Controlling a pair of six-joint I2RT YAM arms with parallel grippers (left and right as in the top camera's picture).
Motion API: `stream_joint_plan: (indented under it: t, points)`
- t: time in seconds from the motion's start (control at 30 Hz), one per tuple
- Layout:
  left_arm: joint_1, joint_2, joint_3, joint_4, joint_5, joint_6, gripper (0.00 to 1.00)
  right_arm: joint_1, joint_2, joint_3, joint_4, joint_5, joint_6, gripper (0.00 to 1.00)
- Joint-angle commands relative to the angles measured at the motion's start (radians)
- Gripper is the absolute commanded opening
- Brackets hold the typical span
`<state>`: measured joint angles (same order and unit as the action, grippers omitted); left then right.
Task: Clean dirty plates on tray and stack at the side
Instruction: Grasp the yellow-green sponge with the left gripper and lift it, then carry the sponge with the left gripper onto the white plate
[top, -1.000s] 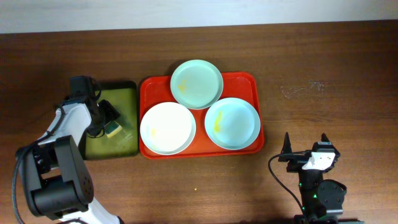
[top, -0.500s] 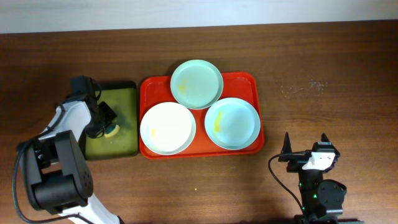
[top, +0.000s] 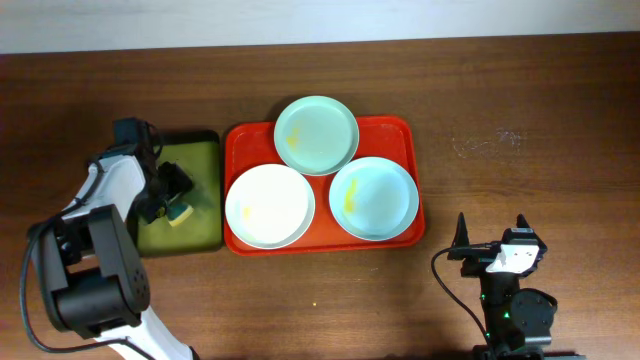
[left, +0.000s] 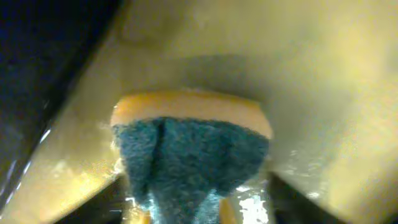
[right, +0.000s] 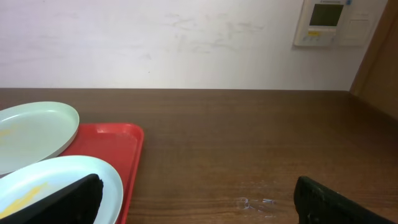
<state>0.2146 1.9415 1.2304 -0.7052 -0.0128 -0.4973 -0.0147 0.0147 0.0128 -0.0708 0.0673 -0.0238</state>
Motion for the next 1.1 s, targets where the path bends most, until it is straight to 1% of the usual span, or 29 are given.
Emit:
stream_joint_plan:
  t: [0.0,0.03,0.07,0.2,0.3,0.4,0.5,0.63,0.77,0.83,0.93,1.07]
  points:
    - [0.002,0.029,-0.009,-0.003,0.008,-0.003,0.2,-0.005,-0.005,-0.007,-0.004,0.016,0.002,0.99]
    - [0.003,0.029,-0.008,-0.003,0.008,-0.003,0.01,-0.005,-0.005,-0.007,-0.003,0.016,0.002,0.99]
    - [0.003,0.028,0.002,-0.01,0.008,-0.002,0.0,-0.005,-0.005,-0.007,-0.004,0.016,0.002,0.99]
    - [0.002,0.008,0.06,-0.081,0.009,-0.002,0.0,-0.005,-0.005,-0.007,-0.003,0.016,0.002,0.99]
    - [0.002,-0.049,0.124,-0.158,0.025,-0.002,0.0,-0.005,-0.005,-0.007,-0.004,0.016,0.002,0.99]
    - [0.002,-0.137,0.149,-0.191,0.086,0.004,0.0,-0.005,-0.005,-0.007,-0.003,0.016,0.002,0.99]
    - [0.001,-0.214,0.149,-0.192,0.165,0.058,0.0,-0.005,-0.005,-0.007,-0.004,0.016,0.002,0.99]
    - [-0.026,-0.249,0.145,-0.204,0.164,0.07,0.0,-0.005,-0.005,-0.007,-0.004,0.016,0.002,0.99]
    - [-0.119,-0.192,0.032,-0.12,0.087,0.073,0.0,-0.005,-0.005,-0.007,-0.003,0.016,0.002,0.99]
    - [-0.146,-0.17,0.019,-0.106,0.083,0.107,0.0,-0.005,-0.005,-0.007,-0.004,0.016,0.002,0.99]
    - [-0.154,-0.189,0.056,-0.104,0.08,0.109,0.0,-0.005,-0.005,-0.007,-0.004,0.016,0.002,0.99]
    - [-0.156,-0.274,0.174,-0.195,0.095,0.11,0.0,-0.005,-0.005,-0.007,-0.004,0.016,0.002,0.99]
